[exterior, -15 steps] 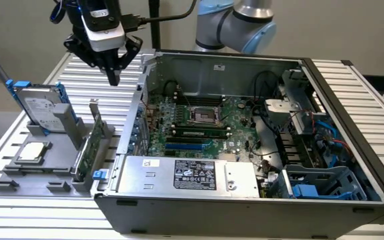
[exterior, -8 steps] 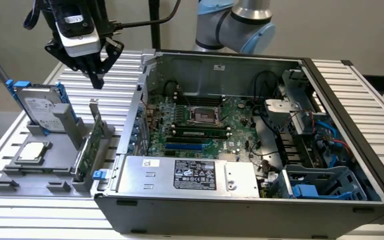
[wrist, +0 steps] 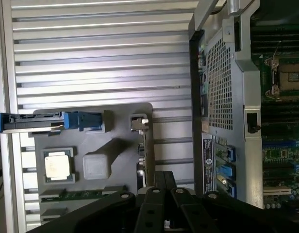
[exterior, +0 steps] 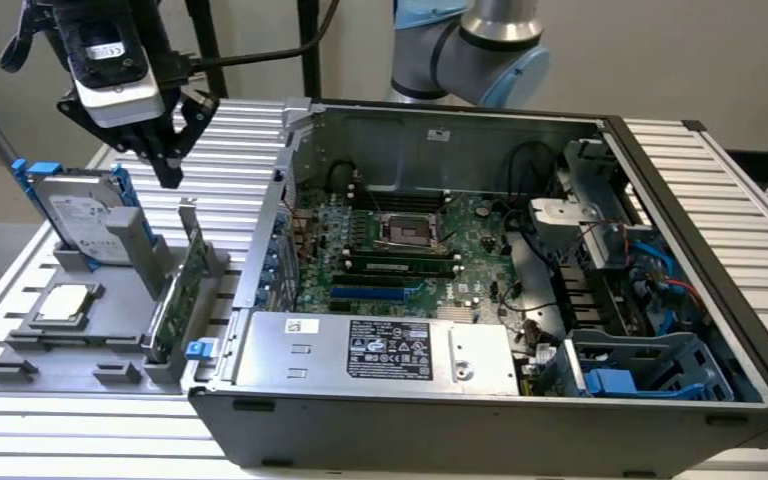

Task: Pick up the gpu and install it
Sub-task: 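Reach for the gpu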

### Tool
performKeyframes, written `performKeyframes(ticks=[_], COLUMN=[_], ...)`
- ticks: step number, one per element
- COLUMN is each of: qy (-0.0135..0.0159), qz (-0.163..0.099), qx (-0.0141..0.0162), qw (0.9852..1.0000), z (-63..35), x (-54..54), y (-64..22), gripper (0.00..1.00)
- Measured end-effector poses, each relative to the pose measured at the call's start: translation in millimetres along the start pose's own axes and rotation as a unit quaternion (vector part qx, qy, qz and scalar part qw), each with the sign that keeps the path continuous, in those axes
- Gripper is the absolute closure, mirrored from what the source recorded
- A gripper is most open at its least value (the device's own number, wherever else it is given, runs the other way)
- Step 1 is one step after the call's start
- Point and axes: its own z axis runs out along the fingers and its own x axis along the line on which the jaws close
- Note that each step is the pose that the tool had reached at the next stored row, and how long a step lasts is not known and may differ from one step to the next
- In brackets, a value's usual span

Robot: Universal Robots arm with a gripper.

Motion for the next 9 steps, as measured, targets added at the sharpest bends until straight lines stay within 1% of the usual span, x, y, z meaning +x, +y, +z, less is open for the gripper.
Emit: performKeyframes(ticks=[9], qy=[0.0004], qz=[0.000], qx=[0.0005], qw=[1.0000], z=[1.5], x=[11.5], y=[-22.7], gripper=[0.89])
